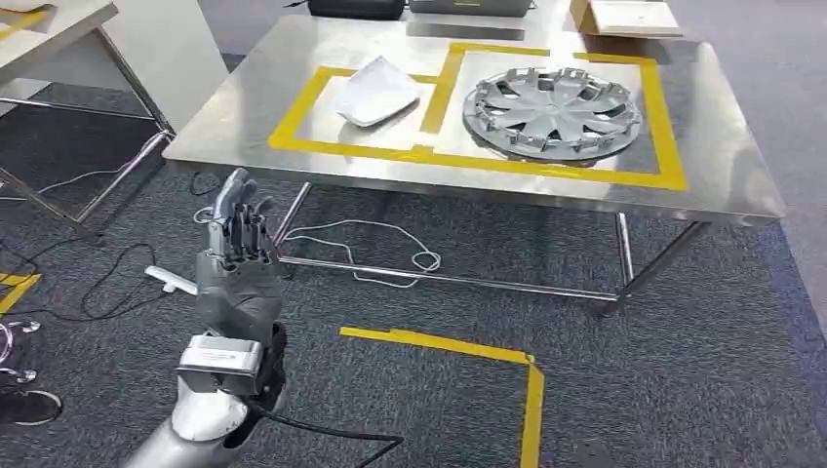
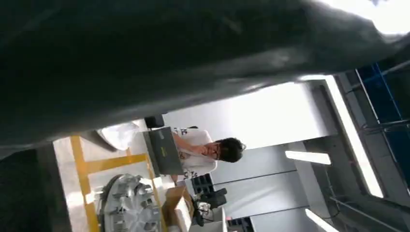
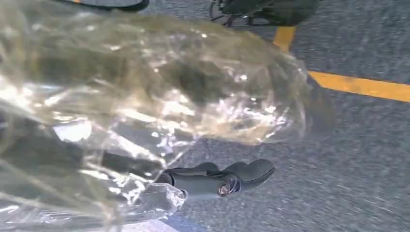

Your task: Take the parts from the cabinet and place them on the table.

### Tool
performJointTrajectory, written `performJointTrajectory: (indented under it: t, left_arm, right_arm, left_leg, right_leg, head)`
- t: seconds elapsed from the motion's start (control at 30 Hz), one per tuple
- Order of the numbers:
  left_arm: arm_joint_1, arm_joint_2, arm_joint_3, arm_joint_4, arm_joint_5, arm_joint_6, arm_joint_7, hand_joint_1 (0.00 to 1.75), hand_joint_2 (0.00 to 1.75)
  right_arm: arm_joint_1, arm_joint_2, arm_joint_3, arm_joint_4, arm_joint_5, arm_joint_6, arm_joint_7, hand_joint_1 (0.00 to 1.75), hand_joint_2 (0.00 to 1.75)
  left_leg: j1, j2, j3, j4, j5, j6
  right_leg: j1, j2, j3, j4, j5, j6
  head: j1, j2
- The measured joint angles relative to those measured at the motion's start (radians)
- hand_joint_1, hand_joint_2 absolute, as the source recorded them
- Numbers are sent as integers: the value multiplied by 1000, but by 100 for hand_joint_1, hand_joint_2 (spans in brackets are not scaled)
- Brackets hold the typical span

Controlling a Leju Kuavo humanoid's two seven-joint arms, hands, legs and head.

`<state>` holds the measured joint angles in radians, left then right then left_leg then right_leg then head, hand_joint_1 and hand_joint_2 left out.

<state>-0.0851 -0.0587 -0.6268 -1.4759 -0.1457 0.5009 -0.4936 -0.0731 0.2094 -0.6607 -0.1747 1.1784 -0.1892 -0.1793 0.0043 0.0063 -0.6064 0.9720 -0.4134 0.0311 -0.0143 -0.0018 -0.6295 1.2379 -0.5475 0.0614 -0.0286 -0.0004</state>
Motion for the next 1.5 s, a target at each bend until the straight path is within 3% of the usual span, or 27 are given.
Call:
performJointTrajectory:
  t: [0.07,0.1,0.13,0.23,0.27,0.3,0.37,0.4,0.43,0.53,0.57,0.6,0.63,0.73,0.77,0.87,0.9,0.93,0.97,1.03,1.07,1.13,1.27,1.3,1.4,1.43,1.5]
  left_arm:
    - [-1,-2,0,1,0,0,0,0,0]
    - [-2,-3,0,1,0,0,0,0,0]
    - [-4,-4,0,2,0,0,0,0,0]
    - [-4,-4,-2,3,0,0,0,0,0]
    - [-4,-3,-2,5,2,0,0,0,0]
    - [-3,-2,-2,6,3,0,0,0,0]
    - [-4,-1,-3,8,9,2,0,0,0]
    - [-4,0,-3,10,10,3,0,0,0]
    - [-3,1,-3,12,10,4,0,0,0]
    - [-4,2,-3,16,11,6,-1,0,0]
    - [-5,2,-3,16,11,6,-1,0,0]
    - [-8,1,-3,16,11,6,-2,0,0]
    - [-10,0,-3,16,11,6,-3,0,0]
    - [-8,0,-4,16,12,6,-3,0,0]
    - [-10,0,-5,16,12,6,-3,0,0]
    - [-8,-2,-5,17,12,6,-3,0,0]
    - [-8,-2,-6,18,12,6,-3,0,0]
    - [-8,-2,-7,19,12,5,-3,0,0]
    - [-7,-2,-8,20,13,5,-3,0,0]
    - [-6,-2,-11,22,13,5,-3,0,0]
    - [-6,-2,-11,22,13,5,-3,0,0]
    - [-7,-3,-12,22,13,6,-3,0,0]
    - [-2,-1,-20,23,14,-2,-3,0,0]
    - [1,0,-21,22,23,-12,2,0,0]
    - [11,3,-23,28,46,-46,24,0,0]
    - [19,6,-23,34,56,-57,29,0,0]
    - [39,14,-22,51,75,-78,45,0,0]
  right_arm:
    - [-3,0,0,0,0,0,0,0,0]
    - [-6,0,0,0,0,0,0,0,0]
    - [-8,0,0,0,0,0,0,0,0]
    - [-2,-2,-1,0,0,2,0,0,0]
    - [-3,-2,-2,0,1,5,-1,0,0]
    - [-3,-3,-2,0,1,8,-2,0,0]
    - [-3,-4,-2,0,1,8,-4,0,0]
    - [-3,-6,-2,0,1,8,-4,0,0]
    - [-2,-7,-3,0,1,8,-4,0,0]
    - [-2,-9,-3,0,1,7,-5,0,0]
    - [-2,-9,-3,0,0,6,-5,0,0]
    - [-1,-9,-3,0,0,6,-5,0,0]
    - [-1,-9,-4,0,0,6,-6,0,0]
    - [0,-10,-4,0,0,5,-10,0,0]
    - [1,-11,-4,0,0,5,-10,0,0]
    - [2,-13,-4,0,0,5,-10,0,0]
    - [2,-14,-4,0,0,5,-10,0,0]
    - [3,-14,-4,0,0,6,-10,0,0]
    - [3,-14,-4,0,0,6,-10,0,0]
    - [3,-18,-4,0,0,6,-10,0,0]
    - [2,-19,-4,0,0,6,-10,0,0]
    - [-3,-19,-4,0,0,6,-10,0,0]
    - [3,-17,-5,0,-2,0,-10,0,0]
    - [3,-17,-6,0,-2,-1,-8,0,0]
    - [4,-16,-8,0,-4,0,-8,0,0]
    - [5,-16,-9,0,-6,0,-9,0,0]
    - [9,-16,-10,0,-13,0,-10,0,0]
  left_leg:
    - [1,-1,-19,7,15,-11]
    - [-5,-1,-27,11,20,-16]
    - [-5,-1,-31,13,30,-21]
    - [-2,-1,-35,10,55,-37]
    - [1,-3,-41,20,27,-43]
    - [2,-3,-51,59,-40,-49]
    - [3,-3,-83,203,-160,-56]
    - [3,-3,-96,278,-193,-57]
    - [3,-3,-95,323,-192,-56]
    - [0,-3,1,231,-94,-37]
    - [-4,-4,59,152,-83,-25]
    - [-13,-4,126,64,-108,-11]
    - [-13,-3,156,3,-124,-7]
    - [-20,-4,140,-2,-106,-1]
    - [-9,1,134,-16,-90,6]
    - [-12,3,90,-13,-58,16]
    - [-12,4,76,-12,-46,15]
    - [-12,4,60,-11,-35,14]
    - [-12,4,42,-9,-22,12]
    - [-11,4,11,-4,0,7]
    - [-11,3,0,0,8,2]
    - [-17,3,-14,12,17,-7]
    - [-13,2,-22,16,34,-27]
    - [-12,0,-32,38,-10,-35]
    - [-6,0,-95,251,-163,-50]
    - [-6,0,-109,311,-173,-51]
    - [-5,0,-75,289,-133,-47]
  right_leg:
    - [-3,0,124,-176,35,1]
    - [-2,1,186,-257,6,2]
    - [1,5,199,-292,-7,-12]
    - [4,2,165,-281,10,-35]
    - [1,-3,160,-282,19,-50]
    - [2,-3,155,-281,30,-62]
    - [5,-4,132,-279,53,-67]
    - [7,-4,115,-277,63,-69]
    - [9,-5,98,-272,73,-69]
    - [18,-5,47,-253,96,-68]
    - [20,-3,36,-249,102,-67]
    - [23,-2,29,-244,108,-62]
    - [24,-3,24,-240,116,-56]
    - [17,-5,14,-245,145,-39]
    - [16,-1,1,-239,133,-34]
    - [11,1,-52,-74,-38,-20]
    - [10,1,-64,-8,-74,-15]
    - [10,1,-68,42,-76,-13]
    - [9,1,-56,61,-42,-10]
    - [6,1,20,-16,51,-10]
    - [4,1,81,-98,65,-10]
    - [6,3,205,-278,0,-14]
    - [5,-3,180,-290,5,-56]
    - [5,-3,174,-289,12,-67]
    - [6,-4,157,-286,35,-73]
    - [6,-4,147,-283,43,-72]
    - [8,-3,133,-278,48,-71]
  head:
    - [0,0]
    - [2,0]
    - [-3,0]
    - [0,0]
    - [0,0]
    - [-5,0]
    - [-5,0]
    - [-5,0]
    - [-4,0]
    - [-5,0]
    - [-5,0]
    - [-3,0]
    - [-3,0]
    - [-4,0]
    - [-5,0]
    - [-1,0]
    - [-3,0]
    - [-1,0]
    - [-2,0]
    - [-2,0]
    - [-2,0]
    - [-2,0]
    - [0,0]
    - [-5,0]
    - [-7,0]
    - [-7,0]
    - [-8,0]
